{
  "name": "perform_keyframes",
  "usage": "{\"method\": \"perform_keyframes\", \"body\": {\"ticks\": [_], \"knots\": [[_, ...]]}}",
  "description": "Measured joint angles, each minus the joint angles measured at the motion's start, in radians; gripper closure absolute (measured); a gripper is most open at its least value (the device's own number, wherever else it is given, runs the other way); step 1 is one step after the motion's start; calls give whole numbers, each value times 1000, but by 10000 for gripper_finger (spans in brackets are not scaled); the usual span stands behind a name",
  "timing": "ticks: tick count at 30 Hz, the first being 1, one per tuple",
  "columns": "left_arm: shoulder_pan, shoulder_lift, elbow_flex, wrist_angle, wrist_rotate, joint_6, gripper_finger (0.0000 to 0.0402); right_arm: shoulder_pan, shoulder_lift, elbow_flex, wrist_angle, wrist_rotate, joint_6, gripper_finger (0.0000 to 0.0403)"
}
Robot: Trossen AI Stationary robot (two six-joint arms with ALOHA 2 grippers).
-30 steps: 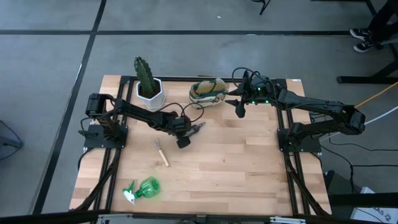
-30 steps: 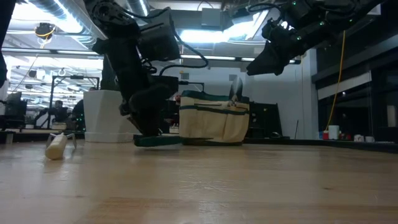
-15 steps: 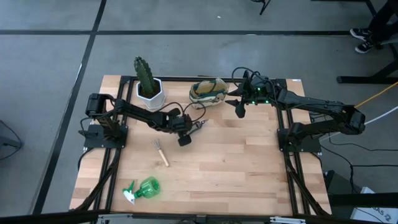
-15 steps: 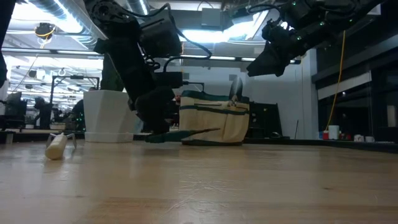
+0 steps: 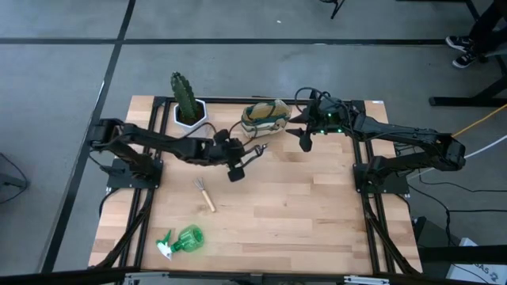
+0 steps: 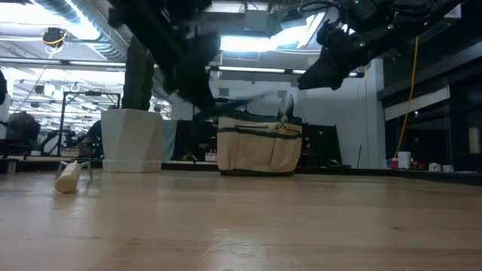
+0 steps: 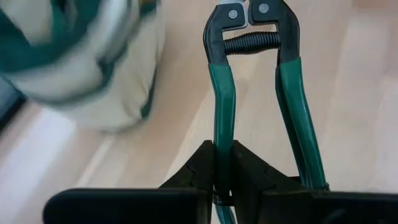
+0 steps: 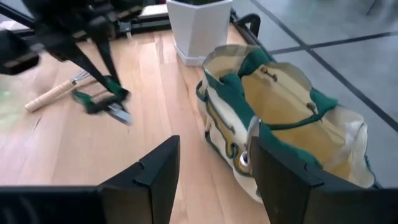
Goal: Pick & Place Garden tools in Gardening bag
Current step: Put the shear scissors into the gardening bag
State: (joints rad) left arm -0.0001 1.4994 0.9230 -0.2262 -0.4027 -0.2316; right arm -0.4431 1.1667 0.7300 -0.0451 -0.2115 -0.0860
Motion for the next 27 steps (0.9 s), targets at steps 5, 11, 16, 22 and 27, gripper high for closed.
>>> {"method": "perform_keyframes", "body": {"ticks": [5,11,16,22,27], "knots": [[-45,-55,0,99,-80,99,378,0,0,0,41,0,-8,206],[-75,-65,0,231,-85,203,378,0,0,0,99,0,-34,206],[-89,-64,0,283,-85,211,378,0,0,0,178,0,-48,206],[-106,-64,0,342,-83,238,378,12,0,0,252,-7,-52,206],[-105,-64,0,369,-78,238,378,52,0,0,255,-11,-113,206]]}}
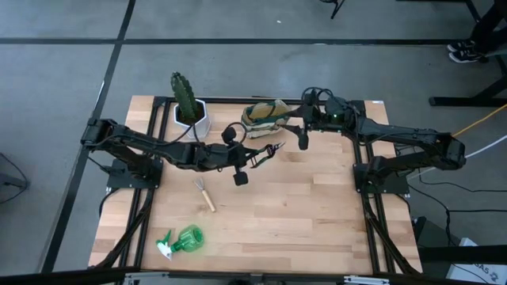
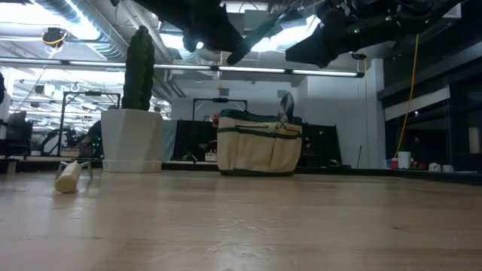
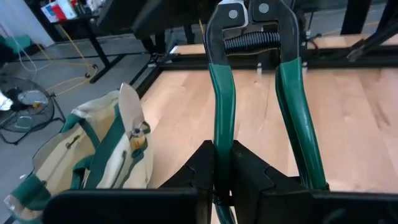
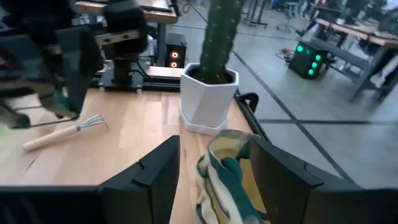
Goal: Pick & Place Garden tools in Gardening bag
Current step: Put the shear scissors into the gardening bag
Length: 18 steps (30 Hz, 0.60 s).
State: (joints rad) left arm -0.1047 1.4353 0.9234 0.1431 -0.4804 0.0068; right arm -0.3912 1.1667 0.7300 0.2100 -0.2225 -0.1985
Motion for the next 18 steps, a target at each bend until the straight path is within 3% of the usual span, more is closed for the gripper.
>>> {"method": "perform_keyframes", "body": {"ticks": [5,11,18], "knots": [[0,0,0,25,0,16,377,27,0,0,-1,4,-61,206],[0,0,0,20,-63,11,377,26,0,0,0,93,-28,206],[18,0,0,20,-172,9,377,44,0,0,0,-5,-1,206]]}}
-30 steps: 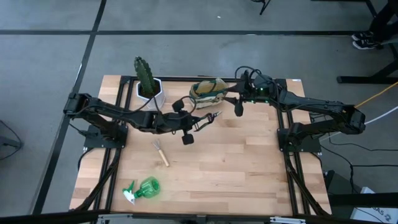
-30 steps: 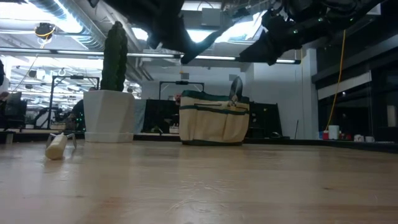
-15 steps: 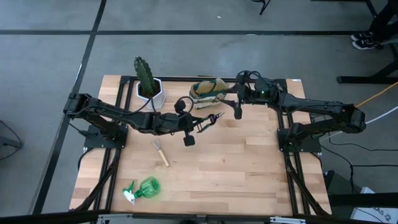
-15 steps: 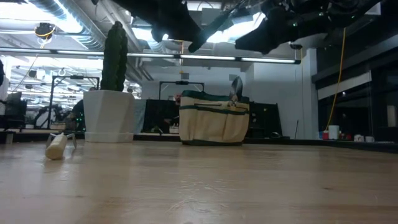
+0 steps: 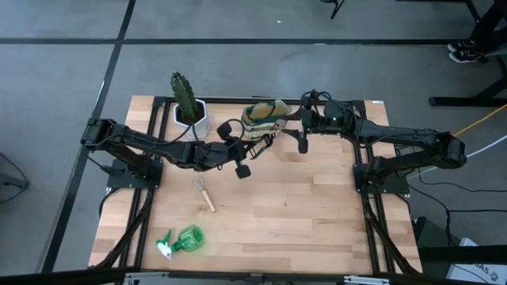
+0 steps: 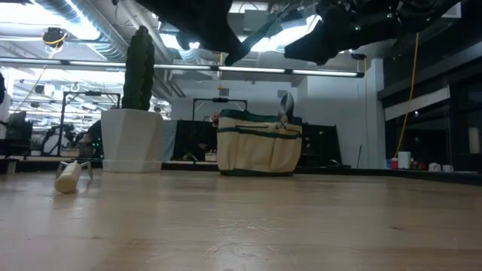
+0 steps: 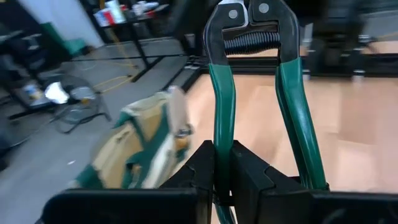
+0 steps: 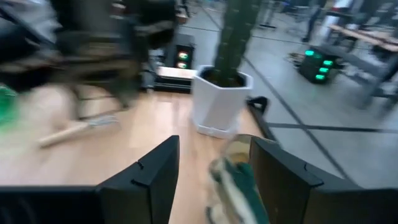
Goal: Pick & Place Garden tools in Gardening bag
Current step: Put the shear scissors into the gardening bag
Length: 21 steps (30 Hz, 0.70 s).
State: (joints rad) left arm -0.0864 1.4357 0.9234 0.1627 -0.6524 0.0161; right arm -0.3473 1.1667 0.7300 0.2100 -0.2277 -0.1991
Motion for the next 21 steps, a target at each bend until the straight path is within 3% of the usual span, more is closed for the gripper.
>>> {"method": "perform_keyframes", "body": {"ticks": [5,11,21], "knots": [[36,0,0,0,-96,-2,377,31,0,0,7,-54,28,206],[77,4,0,11,-114,45,377,43,0,0,78,-54,58,206],[83,76,0,214,-180,360,377,43,17,0,209,-40,249,206]]}}
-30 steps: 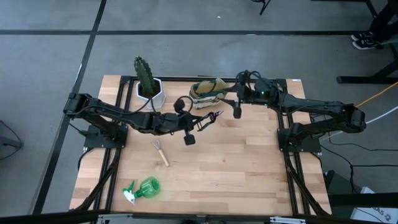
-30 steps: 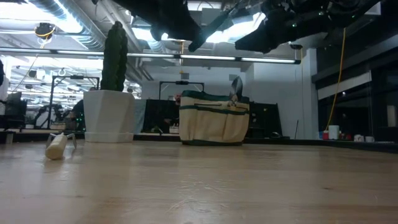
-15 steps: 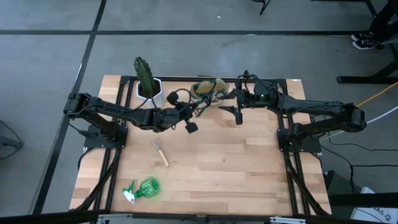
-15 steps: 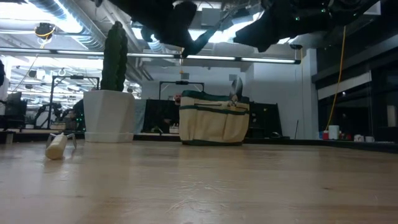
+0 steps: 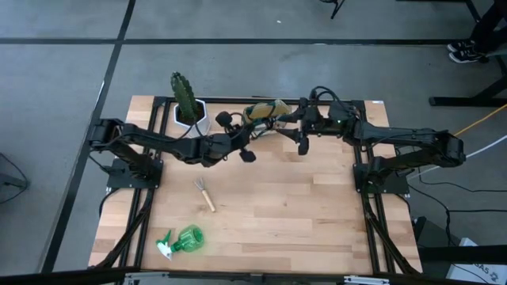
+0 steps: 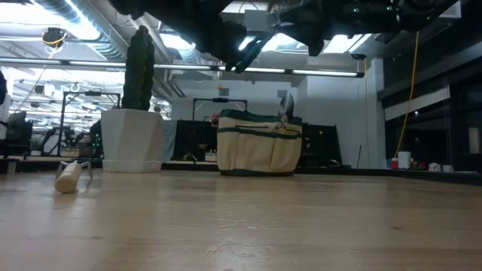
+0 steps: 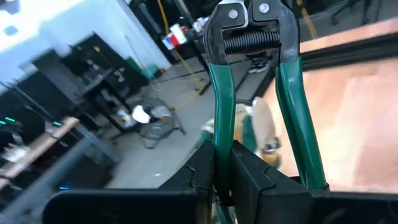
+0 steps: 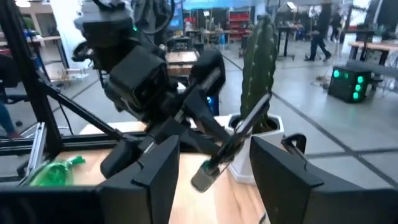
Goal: Pick & Place Garden tools in Gardening bag
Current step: Put the shear scissors into the gardening bag
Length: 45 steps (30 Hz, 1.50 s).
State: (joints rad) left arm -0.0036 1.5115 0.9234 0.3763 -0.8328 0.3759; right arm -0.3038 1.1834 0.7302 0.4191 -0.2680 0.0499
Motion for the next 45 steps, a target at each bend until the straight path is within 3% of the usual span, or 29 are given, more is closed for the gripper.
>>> {"method": "perform_keyframes", "body": {"ticks": [16,32,42,45], "knots": [[-1,14,0,77,-13,225,377,-2,16,0,85,65,22,209],[-1,14,0,73,-14,242,373,-2,15,0,66,65,49,361],[-1,14,0,69,-17,237,348,-3,14,0,35,66,50,374],[-1,14,0,68,-22,167,340,-3,15,0,33,66,48,376]]}}
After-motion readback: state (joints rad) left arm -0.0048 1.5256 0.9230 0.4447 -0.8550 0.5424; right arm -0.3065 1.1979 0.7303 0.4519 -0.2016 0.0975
